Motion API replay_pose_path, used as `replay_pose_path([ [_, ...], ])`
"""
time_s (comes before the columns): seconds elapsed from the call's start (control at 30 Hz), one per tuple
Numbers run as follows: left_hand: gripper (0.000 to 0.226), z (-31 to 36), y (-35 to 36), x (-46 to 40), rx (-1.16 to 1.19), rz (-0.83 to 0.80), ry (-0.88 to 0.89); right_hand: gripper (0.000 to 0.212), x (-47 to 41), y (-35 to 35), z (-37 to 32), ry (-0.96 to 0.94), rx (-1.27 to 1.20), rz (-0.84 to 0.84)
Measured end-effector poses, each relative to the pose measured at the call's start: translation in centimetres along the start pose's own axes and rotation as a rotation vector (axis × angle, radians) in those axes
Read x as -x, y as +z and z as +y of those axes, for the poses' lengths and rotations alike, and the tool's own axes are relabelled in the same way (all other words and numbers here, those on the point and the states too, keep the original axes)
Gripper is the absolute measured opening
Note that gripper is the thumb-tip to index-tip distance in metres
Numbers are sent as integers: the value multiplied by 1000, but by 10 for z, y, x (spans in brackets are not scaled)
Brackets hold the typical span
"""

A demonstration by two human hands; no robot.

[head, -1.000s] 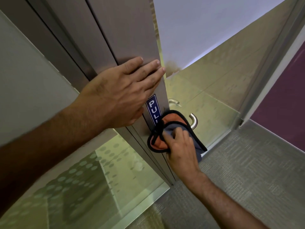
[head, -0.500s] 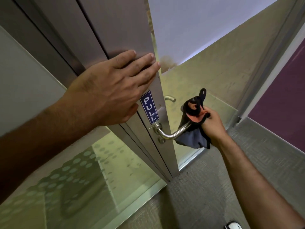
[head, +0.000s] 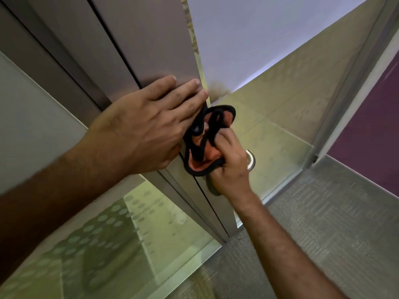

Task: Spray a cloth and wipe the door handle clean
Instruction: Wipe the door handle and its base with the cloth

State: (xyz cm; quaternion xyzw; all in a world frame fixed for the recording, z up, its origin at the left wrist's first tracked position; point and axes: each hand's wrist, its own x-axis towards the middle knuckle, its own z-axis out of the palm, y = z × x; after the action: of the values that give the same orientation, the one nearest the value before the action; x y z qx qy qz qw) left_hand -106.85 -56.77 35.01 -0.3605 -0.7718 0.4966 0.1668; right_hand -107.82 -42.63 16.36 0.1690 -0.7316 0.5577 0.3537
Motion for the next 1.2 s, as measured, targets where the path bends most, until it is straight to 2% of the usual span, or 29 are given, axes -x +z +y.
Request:
replay_pose_path([
  [0.1, 79, 1, 2, 0, -18, 33, -4, 22, 27, 19, 10, 42, 183, 32],
  [0.23, 80, 3, 3, 1, -50, -7, 11, 29, 46, 22, 9, 173, 272, 7],
  [0.37, 81, 1, -1, 1, -61, -48, 25, 45, 41, 4, -8, 365, 434, -177],
  [0.5, 82, -1, -5, 1, -35, -69, 13, 13, 5, -21, -22, 558, 504, -456],
  [0.57, 82, -1, -7, 1, -15, -84, 11, 12, -19, -35, -26, 653, 521, -646],
  [0.6, 81, -1, -7, 1, -2, -81, 9, 13, -28, -44, -25, 683, 428, -670],
  [0.67, 80, -1, -6, 2, 24, -62, 0, 15, -39, -67, -28, 734, 3, -588],
  [0.73, 80, -1, -5, 2, 30, -47, -1, 20, -38, -95, -28, 776, -444, -397],
  [0.77, 80, -1, -4, 2, 23, -41, 0, 23, -36, -104, -26, 810, -577, -323],
  [0.83, 82, -1, -4, 1, 8, -39, 0, 29, -31, -106, -15, 907, -692, -233],
  [0.9, 80, -2, -6, 1, 19, -46, 6, 30, -27, -85, -10, 965, -709, -176],
  [0.97, 79, -2, -7, 1, 34, -27, 7, 31, -20, -50, -10, 836, -646, -45],
  [1.07, 79, -2, -7, 1, 17, -17, 10, 35, 6, -10, 0, 523, -236, 34],
  [1.13, 80, -1, -6, 1, -3, -26, 11, 33, 21, 5, 10, 406, 58, 19],
  [1.2, 80, -1, -6, 0, -12, -34, 14, 36, 29, 10, 13, 337, 242, -27],
])
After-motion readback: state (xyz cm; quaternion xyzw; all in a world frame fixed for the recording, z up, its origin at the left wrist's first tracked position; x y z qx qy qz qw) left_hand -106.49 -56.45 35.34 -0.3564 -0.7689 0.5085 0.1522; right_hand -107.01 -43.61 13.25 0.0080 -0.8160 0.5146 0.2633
